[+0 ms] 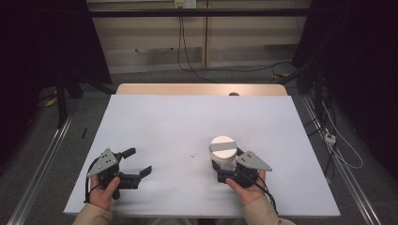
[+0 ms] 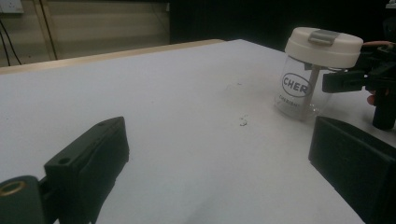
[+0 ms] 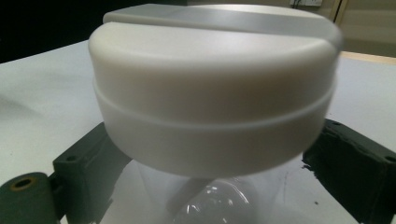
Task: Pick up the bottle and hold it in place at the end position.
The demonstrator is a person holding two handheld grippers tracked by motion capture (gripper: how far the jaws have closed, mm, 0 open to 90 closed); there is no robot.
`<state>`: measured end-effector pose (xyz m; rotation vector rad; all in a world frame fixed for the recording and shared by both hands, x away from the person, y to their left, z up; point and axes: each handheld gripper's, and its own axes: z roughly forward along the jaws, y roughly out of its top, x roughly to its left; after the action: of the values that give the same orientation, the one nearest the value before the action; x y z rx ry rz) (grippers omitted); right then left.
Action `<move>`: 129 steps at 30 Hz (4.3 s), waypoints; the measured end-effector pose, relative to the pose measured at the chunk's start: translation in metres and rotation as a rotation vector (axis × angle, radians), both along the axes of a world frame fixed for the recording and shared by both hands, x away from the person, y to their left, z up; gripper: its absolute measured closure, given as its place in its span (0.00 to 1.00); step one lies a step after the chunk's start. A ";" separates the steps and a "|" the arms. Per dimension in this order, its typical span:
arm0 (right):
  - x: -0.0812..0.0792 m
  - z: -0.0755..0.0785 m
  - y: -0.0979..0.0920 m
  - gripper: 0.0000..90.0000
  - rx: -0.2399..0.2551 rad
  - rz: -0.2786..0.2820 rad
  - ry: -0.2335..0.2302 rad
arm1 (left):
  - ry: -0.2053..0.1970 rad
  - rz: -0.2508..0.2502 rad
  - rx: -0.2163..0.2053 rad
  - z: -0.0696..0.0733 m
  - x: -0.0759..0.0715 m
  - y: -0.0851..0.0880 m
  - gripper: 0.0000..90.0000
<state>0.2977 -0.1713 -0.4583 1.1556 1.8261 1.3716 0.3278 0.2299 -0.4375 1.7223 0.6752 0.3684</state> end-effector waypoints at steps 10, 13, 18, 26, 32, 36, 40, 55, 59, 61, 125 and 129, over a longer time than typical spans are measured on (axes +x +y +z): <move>0.010 0.000 0.010 0.11 -0.012 0.013 0.013 | -0.004 -0.001 0.001 0.000 0.000 0.001 0.05; 0.011 0.000 0.010 0.12 -0.011 0.014 0.015 | -0.001 0.001 -0.002 0.000 0.000 0.001 0.05; 0.013 0.001 0.007 0.19 -0.017 0.022 0.014 | 0.003 0.001 -0.002 0.000 0.000 0.001 0.05; 0.016 0.002 0.004 0.20 -0.023 0.062 0.011 | 0.004 0.000 -0.003 0.000 0.001 0.001 0.05; 0.018 0.009 0.006 0.20 -0.020 0.135 -0.021 | 0.005 -0.002 -0.002 -0.001 0.001 0.001 0.05; 0.023 0.015 0.007 0.20 -0.010 0.155 -0.037 | 0.002 -0.007 -0.006 -0.001 0.001 0.000 0.05; 0.030 0.016 0.006 0.20 -0.014 0.166 -0.039 | 0.005 -0.005 -0.005 -0.001 0.001 0.000 0.05; 0.052 0.018 0.006 0.20 -0.027 0.191 -0.039 | 0.014 -0.006 -0.013 -0.002 0.002 0.000 0.05; 0.057 0.017 0.008 0.20 -0.024 0.196 -0.036 | 0.014 -0.006 -0.013 -0.002 0.002 0.000 0.05; 0.061 0.016 0.009 0.20 -0.028 0.197 -0.033 | 0.014 -0.006 -0.012 -0.003 0.003 0.000 0.05; 0.120 0.015 0.021 0.20 -0.028 0.184 -0.008 | 0.022 -0.003 -0.022 -0.005 0.006 0.001 0.05; 0.121 0.013 0.021 0.20 -0.035 0.178 -0.007 | 0.022 -0.006 -0.021 -0.005 0.006 0.001 0.05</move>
<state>0.4187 -0.1508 -0.4450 0.9890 1.9794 1.4333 0.3337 0.2310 -0.4425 1.7107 0.6873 0.3373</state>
